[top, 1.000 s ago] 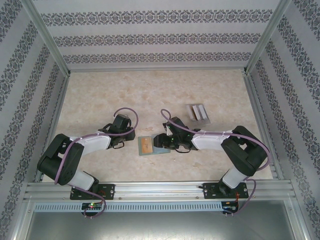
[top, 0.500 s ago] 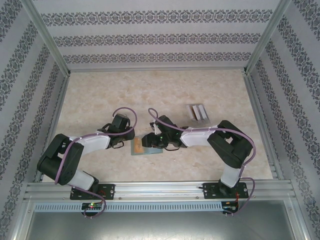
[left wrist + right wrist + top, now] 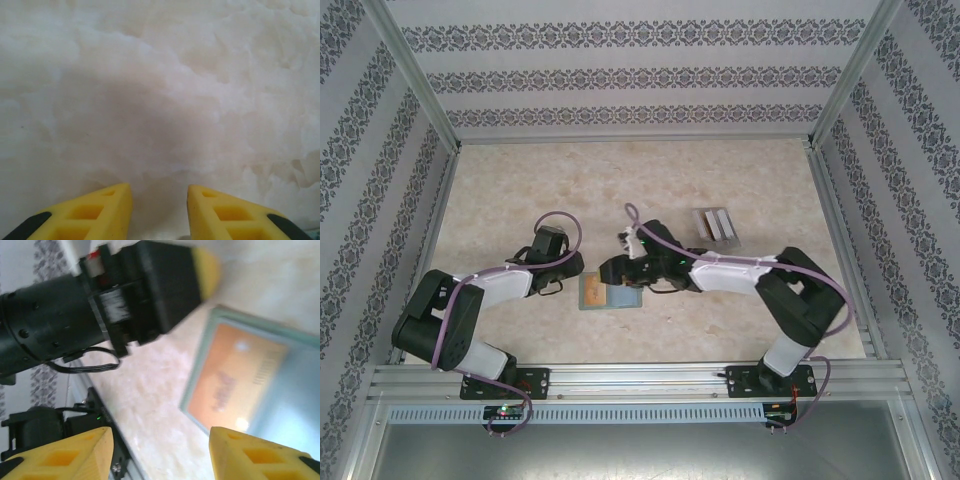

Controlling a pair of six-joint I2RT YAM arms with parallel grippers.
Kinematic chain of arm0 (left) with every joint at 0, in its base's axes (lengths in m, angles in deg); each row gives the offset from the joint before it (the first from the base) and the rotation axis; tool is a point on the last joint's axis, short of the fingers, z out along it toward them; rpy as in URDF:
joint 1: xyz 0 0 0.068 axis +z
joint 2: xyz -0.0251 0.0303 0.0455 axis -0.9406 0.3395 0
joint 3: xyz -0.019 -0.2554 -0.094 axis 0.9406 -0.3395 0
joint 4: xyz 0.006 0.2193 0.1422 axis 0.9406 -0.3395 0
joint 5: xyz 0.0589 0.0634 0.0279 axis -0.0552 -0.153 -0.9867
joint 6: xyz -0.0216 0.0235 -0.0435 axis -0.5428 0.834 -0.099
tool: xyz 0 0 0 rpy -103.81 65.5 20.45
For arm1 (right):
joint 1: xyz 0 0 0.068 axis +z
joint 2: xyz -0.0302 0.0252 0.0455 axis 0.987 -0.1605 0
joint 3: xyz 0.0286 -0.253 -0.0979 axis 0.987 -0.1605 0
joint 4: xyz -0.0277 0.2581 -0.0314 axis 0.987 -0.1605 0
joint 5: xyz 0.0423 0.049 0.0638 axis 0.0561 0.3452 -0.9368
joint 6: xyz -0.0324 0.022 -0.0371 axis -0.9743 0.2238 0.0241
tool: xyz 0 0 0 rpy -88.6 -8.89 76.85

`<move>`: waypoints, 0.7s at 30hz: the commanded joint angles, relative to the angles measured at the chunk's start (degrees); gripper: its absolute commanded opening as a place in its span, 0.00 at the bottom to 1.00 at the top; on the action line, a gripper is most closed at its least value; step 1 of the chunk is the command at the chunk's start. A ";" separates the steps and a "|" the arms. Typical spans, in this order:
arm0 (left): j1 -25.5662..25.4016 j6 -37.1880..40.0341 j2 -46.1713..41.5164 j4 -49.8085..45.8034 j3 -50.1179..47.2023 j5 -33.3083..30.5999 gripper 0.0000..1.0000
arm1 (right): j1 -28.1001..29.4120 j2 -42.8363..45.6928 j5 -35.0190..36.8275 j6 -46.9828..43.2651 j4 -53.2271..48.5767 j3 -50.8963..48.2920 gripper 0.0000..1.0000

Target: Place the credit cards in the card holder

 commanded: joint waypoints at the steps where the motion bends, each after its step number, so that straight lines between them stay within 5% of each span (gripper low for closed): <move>1: 1.35 -0.56 -0.52 -0.33 -1.24 -1.88 0.36 | -2.05 3.32 6.85 -1.04 -5.40 -3.89 0.56; 8: 1.35 -0.53 -0.80 -0.31 -1.38 -2.30 0.36 | -0.87 0.87 11.31 -0.01 -6.79 -5.14 0.55; 21: 1.38 -0.72 0.02 -0.14 -1.28 -1.54 0.37 | 0.21 -4.27 9.26 1.46 -5.57 -2.61 0.55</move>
